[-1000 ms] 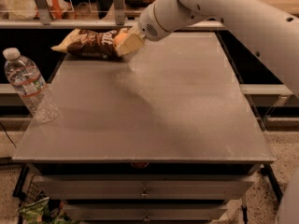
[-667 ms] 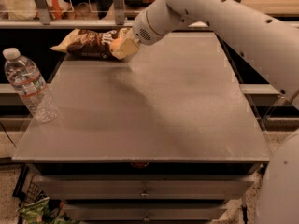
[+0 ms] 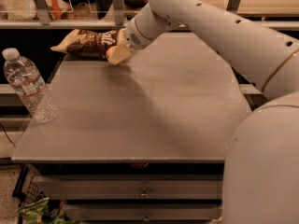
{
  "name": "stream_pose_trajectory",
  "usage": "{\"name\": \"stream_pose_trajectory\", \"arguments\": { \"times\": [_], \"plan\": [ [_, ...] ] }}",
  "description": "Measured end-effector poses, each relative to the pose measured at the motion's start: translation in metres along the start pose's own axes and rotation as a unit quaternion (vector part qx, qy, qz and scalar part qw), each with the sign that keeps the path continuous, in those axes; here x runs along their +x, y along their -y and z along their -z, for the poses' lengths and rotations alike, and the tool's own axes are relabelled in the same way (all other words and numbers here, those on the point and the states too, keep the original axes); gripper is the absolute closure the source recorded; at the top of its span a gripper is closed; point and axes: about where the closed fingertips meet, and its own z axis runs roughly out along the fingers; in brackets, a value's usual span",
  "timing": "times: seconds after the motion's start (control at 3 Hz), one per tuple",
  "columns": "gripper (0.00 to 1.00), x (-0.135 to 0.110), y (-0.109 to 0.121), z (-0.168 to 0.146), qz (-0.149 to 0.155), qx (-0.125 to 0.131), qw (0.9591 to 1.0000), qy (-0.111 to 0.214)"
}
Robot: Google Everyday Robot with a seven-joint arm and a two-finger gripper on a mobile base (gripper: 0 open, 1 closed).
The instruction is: Move orange near brown chip bag
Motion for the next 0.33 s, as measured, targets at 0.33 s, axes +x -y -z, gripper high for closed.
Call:
{"name": "stream_pose_trajectory", "arguments": {
  "times": [0.33],
  "plan": [
    [0.59,0.0004,-0.0015,-0.0017,0.000,-0.003,1.0000,-0.002]
  ]
}}
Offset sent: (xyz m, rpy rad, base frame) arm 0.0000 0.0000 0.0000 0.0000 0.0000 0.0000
